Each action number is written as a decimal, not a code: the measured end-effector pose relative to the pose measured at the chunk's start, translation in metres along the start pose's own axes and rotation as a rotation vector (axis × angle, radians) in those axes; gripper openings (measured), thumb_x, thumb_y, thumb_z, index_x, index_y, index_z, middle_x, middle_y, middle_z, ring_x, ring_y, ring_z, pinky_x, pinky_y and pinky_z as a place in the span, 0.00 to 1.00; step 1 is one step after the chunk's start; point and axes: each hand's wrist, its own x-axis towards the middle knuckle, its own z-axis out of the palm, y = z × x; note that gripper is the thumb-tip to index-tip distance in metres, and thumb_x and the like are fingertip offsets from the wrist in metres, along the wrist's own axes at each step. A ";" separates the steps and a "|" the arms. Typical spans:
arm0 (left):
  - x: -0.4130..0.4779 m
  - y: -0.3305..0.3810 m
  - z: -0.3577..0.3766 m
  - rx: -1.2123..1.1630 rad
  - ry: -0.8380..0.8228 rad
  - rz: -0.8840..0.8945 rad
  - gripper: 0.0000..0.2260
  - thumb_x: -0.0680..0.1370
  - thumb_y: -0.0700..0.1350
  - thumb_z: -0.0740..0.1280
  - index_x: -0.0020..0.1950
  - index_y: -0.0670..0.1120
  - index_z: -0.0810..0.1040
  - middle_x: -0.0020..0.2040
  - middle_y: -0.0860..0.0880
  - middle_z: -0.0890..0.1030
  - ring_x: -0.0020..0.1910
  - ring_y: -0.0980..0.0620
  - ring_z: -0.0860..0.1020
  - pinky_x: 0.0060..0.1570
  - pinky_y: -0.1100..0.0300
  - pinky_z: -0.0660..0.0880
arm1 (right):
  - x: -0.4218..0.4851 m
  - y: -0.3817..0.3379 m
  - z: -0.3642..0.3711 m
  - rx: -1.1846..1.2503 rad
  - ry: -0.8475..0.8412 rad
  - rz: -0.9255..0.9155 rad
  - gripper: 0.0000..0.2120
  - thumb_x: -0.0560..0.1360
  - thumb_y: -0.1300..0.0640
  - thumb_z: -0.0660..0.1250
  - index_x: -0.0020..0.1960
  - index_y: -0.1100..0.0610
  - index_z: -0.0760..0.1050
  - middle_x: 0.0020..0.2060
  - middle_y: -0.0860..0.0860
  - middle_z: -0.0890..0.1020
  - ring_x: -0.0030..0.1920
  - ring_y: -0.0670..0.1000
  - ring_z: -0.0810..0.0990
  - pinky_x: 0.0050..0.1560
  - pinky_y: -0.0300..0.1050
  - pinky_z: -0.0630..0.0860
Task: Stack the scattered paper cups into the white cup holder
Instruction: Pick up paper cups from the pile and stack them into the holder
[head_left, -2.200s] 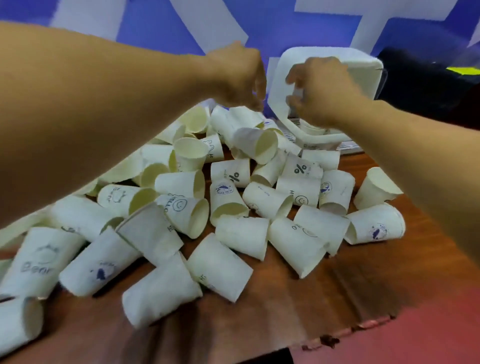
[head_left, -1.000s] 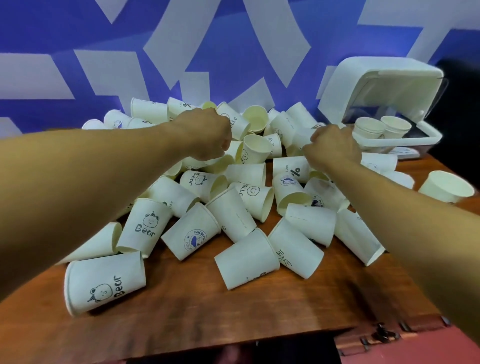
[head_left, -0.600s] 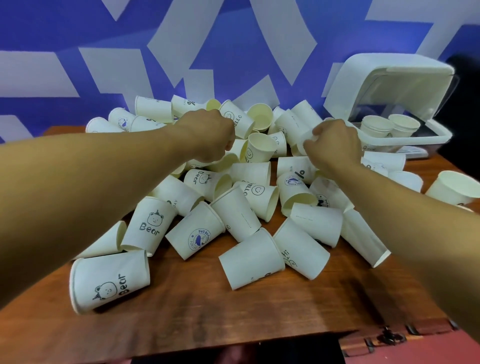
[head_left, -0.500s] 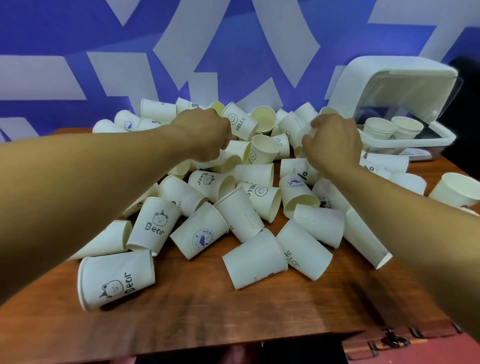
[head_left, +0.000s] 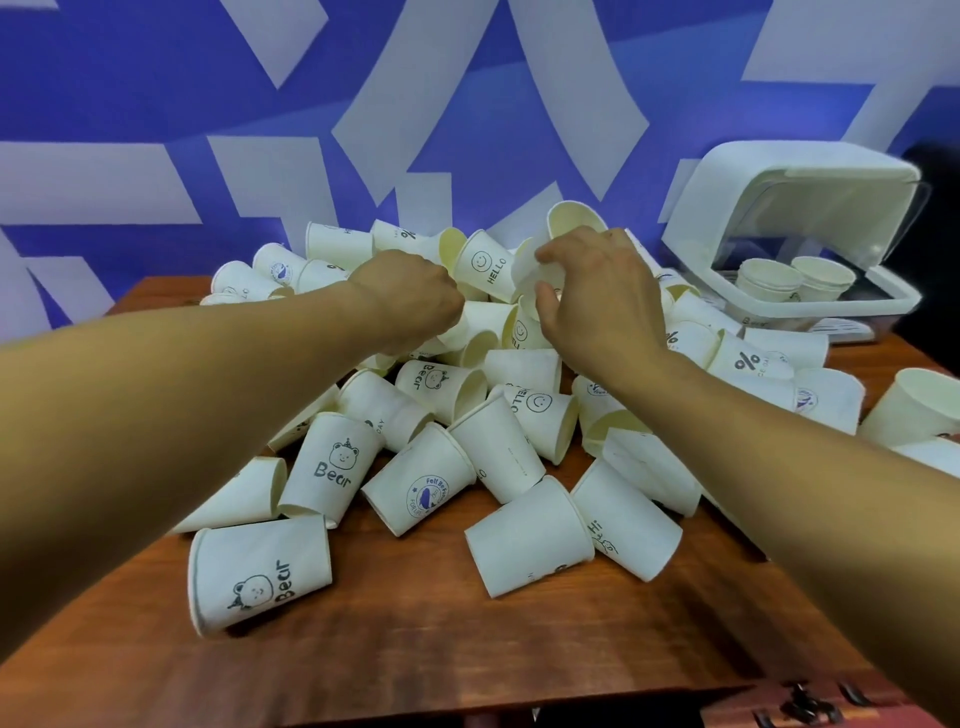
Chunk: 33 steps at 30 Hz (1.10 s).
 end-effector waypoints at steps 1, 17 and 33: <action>0.002 0.001 0.001 0.019 0.001 0.006 0.04 0.73 0.41 0.70 0.46 0.49 0.78 0.42 0.50 0.78 0.38 0.47 0.77 0.34 0.57 0.74 | -0.001 0.000 0.000 -0.003 -0.006 -0.001 0.15 0.77 0.55 0.65 0.63 0.54 0.76 0.60 0.50 0.79 0.61 0.54 0.72 0.56 0.48 0.69; -0.004 -0.008 -0.049 0.078 0.201 -0.091 0.04 0.76 0.43 0.66 0.47 0.51 0.78 0.40 0.50 0.78 0.35 0.46 0.76 0.25 0.61 0.62 | -0.002 0.025 -0.028 -0.094 0.040 -0.001 0.13 0.75 0.63 0.65 0.57 0.53 0.80 0.49 0.52 0.83 0.49 0.55 0.77 0.43 0.44 0.65; 0.091 0.077 -0.167 -0.275 0.607 -0.111 0.10 0.81 0.47 0.61 0.48 0.42 0.78 0.40 0.41 0.76 0.34 0.40 0.71 0.32 0.55 0.64 | -0.017 0.152 -0.108 -0.242 0.129 0.190 0.10 0.76 0.61 0.65 0.57 0.54 0.75 0.47 0.58 0.83 0.45 0.62 0.79 0.43 0.51 0.76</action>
